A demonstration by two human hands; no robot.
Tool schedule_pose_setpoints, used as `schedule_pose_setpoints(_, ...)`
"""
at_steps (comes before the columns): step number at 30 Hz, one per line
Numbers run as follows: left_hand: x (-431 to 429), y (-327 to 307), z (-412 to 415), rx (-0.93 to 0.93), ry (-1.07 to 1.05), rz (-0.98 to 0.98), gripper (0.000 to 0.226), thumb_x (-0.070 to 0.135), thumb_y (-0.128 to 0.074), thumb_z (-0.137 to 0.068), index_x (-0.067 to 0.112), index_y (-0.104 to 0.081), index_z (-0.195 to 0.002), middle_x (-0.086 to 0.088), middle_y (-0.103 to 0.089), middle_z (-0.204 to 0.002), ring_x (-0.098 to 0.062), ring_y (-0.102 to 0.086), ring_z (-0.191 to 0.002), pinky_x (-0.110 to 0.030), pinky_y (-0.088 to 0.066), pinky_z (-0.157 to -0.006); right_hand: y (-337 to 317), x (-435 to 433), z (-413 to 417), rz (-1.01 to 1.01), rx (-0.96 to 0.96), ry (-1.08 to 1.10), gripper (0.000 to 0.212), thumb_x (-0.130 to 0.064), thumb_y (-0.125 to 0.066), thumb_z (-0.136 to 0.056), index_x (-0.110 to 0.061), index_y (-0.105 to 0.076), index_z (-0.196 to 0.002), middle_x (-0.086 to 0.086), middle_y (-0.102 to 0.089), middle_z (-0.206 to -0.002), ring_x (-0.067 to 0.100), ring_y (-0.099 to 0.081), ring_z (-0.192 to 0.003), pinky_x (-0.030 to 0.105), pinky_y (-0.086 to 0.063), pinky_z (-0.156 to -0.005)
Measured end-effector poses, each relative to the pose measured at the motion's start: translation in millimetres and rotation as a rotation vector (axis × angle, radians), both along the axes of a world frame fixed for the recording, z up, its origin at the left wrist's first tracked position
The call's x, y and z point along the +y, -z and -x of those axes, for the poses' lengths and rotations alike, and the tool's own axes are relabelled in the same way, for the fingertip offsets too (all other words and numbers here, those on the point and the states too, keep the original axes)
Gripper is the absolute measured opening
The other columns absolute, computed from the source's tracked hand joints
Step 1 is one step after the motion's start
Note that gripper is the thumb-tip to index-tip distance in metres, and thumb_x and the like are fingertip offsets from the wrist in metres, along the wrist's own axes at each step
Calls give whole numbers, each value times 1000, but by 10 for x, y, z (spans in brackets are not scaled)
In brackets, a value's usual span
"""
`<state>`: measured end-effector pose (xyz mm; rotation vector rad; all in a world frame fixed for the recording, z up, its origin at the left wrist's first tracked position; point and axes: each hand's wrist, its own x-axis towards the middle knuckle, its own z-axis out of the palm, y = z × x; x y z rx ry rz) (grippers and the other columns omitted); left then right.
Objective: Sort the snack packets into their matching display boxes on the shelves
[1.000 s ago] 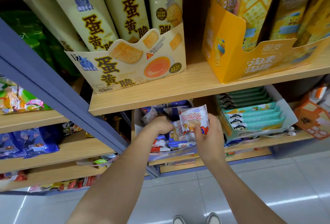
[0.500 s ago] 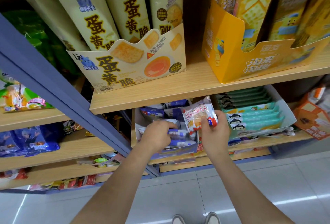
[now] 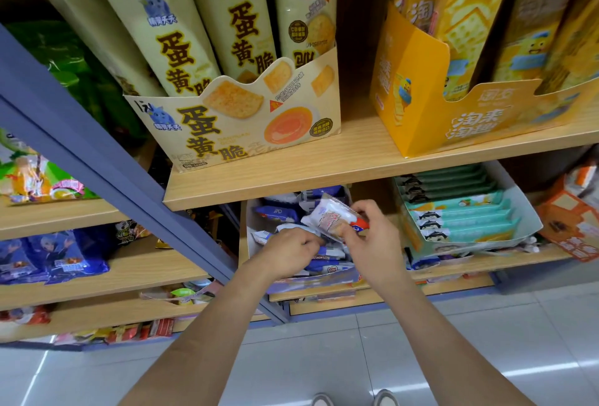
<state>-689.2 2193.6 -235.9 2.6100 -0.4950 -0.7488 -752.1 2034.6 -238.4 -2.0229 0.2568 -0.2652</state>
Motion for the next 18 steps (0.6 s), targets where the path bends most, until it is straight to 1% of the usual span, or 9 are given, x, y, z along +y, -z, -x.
schedule_pose_setpoints(2,25,-1,-14,-19,11,-16,36,18,-41,-98,23,-68,-121,-2,-68,-119,-22,-59,-108,-25,-45,-85,-13,25,-47,133,27,-59,25,-13,-66,-91,-26,-52,-108,-2,-64,-101,12,-64,-82,21,-50,-60)
schedule_pose_setpoints(3,53,8,-30,-44,-2,-16,37,15,-42,-96,23,-68,-122,-2,-68,-118,-21,-61,-102,-24,-43,-80,-9,25,-67,157,35,-72,25,-13,-66,-92,-26,-52,-108,-2,-65,-102,12,-64,-82,20,-49,-59)
schedule_pose_setpoints(5,129,25,-79,-96,-95,26,37,11,-45,-93,24,-72,-115,2,-70,-116,-15,-64,-85,-22,-46,-73,-7,1,-81,106,68,-72,26,-14,-65,-93,-30,-49,-106,-2,-65,-103,13,-65,-82,14,-44,-54)
schedule_pose_setpoints(6,168,39,-112,-122,-154,51,35,11,-48,-91,23,-73,-112,3,-71,-113,-13,-65,-83,-22,-49,-74,-8,-18,-77,67,91,-68,28,-15,-65,-93,-32,-48,-105,-2,-65,-104,13,-66,-82,13,-43,-51)
schedule_pose_setpoints(8,212,54,-191,-150,-210,38,30,13,-54,-89,21,-70,-114,1,-73,-108,-17,-66,-97,-26,-51,-84,-15,-50,-56,23,116,-73,28,-13,-65,-93,-32,-47,-104,-1,-66,-104,11,-65,-79,13,-42,-48)
schedule_pose_setpoints(9,212,54,-231,-143,-202,0,31,16,-57,-89,21,-67,-118,0,-72,-108,-19,-64,-103,-27,-50,-85,-18,-56,-39,28,121,-86,27,-12,-64,-93,-31,-48,-103,-1,-65,-102,9,-64,-77,13,-42,-48)
schedule_pose_setpoints(12,131,13,-320,-158,-98,-120,38,21,-59,-90,30,-59,-127,0,-67,-120,-23,-60,-111,-28,-48,-87,-65,-35,-3,139,93,-144,25,-11,-63,-93,-29,-50,-105,-4,-63,-100,5,-61,-79,14,-45,-53)
schedule_pose_setpoints(15,83,20,-336,-286,-33,-192,35,17,-56,-91,29,-60,-124,-4,-61,-128,-27,-56,-116,-31,-46,-90,-117,2,-7,174,96,-183,23,-13,-64,-93,-28,-54,-107,-8,-60,-103,4,-60,-88,12,-47,-59)
schedule_pose_setpoints(18,141,26,-323,-377,-20,-184,34,14,-56,-89,29,-65,-118,-6,-55,-130,-28,-52,-118,-32,-46,-89,-129,-6,-10,63,117,-157,24,-14,-66,-93,-31,-53,-104,-7,-62,-103,5,-62,-88,18,-54,-64)
